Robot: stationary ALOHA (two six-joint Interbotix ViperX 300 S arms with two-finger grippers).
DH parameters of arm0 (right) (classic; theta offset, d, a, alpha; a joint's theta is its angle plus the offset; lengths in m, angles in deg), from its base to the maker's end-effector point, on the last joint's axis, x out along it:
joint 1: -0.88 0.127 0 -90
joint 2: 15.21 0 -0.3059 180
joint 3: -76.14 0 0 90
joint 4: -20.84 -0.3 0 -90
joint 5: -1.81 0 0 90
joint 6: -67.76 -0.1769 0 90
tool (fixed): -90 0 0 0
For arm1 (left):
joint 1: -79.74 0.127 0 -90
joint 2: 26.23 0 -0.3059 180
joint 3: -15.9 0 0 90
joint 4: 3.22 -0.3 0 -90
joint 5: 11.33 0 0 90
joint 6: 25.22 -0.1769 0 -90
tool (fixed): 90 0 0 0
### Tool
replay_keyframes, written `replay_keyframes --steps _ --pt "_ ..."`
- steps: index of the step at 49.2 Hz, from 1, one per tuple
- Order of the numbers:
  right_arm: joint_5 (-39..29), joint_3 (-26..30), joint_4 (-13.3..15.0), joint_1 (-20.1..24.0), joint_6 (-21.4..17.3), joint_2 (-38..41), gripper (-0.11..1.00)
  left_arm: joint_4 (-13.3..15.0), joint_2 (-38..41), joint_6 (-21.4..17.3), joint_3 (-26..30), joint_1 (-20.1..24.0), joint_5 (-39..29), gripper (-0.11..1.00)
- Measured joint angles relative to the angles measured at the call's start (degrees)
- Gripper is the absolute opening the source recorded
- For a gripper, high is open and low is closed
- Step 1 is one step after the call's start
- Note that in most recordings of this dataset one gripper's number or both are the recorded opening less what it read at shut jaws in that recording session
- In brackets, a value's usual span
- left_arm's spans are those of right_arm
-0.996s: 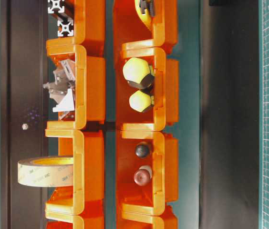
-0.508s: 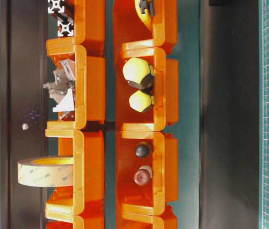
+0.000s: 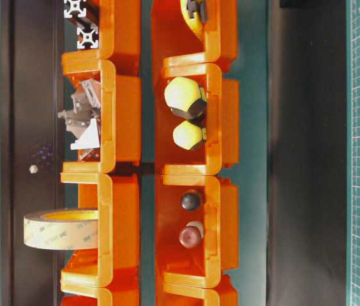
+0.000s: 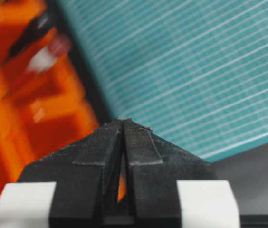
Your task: Pick scraper from container rack with left arm.
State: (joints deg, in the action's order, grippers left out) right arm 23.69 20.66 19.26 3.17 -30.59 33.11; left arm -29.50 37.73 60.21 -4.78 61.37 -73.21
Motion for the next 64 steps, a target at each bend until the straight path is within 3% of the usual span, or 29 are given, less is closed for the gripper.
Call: replay_keyframes --steps 8,12,17,27,41,44,56,59,64 --pt "0.0 0.0 0.0 1.2 0.0 -0.2 0.00 -16.0 1.1 18.0 -1.8 -8.3 -6.2 0.00" --pt "0.0 0.0 0.0 1.4 0.0 -0.3 0.00 -18.6 2.5 25.4 -3.3 -11.7 -6.8 0.00" --pt "0.0 0.0 0.0 1.4 0.0 -0.4 0.00 -20.1 5.4 30.8 -4.1 -14.4 -7.6 0.00" --pt "-0.2 0.0 0.0 1.4 0.0 -0.5 0.00 -25.4 12.1 32.9 -4.0 -16.2 -11.7 0.00" --pt "-4.1 0.1 0.0 1.4 0.0 -2.8 0.00 -26.5 13.3 35.1 -3.3 -16.1 -12.6 0.04" --pt "-5.4 0.1 -0.1 1.4 0.0 -3.5 0.00 -26.5 13.3 35.9 -3.5 -16.1 -12.6 0.16" --pt "-7.2 0.2 -0.1 1.4 0.0 -5.7 0.00 -26.5 13.3 41.0 -8.2 -14.5 -7.6 0.83" --pt "-7.4 0.3 0.0 1.4 0.0 -6.0 0.00 -26.5 13.3 42.0 -9.3 -13.4 -6.3 0.90" --pt "-7.6 0.5 0.0 1.4 0.0 -6.8 0.00 -26.5 13.3 42.4 -9.8 -11.8 -5.0 0.90"
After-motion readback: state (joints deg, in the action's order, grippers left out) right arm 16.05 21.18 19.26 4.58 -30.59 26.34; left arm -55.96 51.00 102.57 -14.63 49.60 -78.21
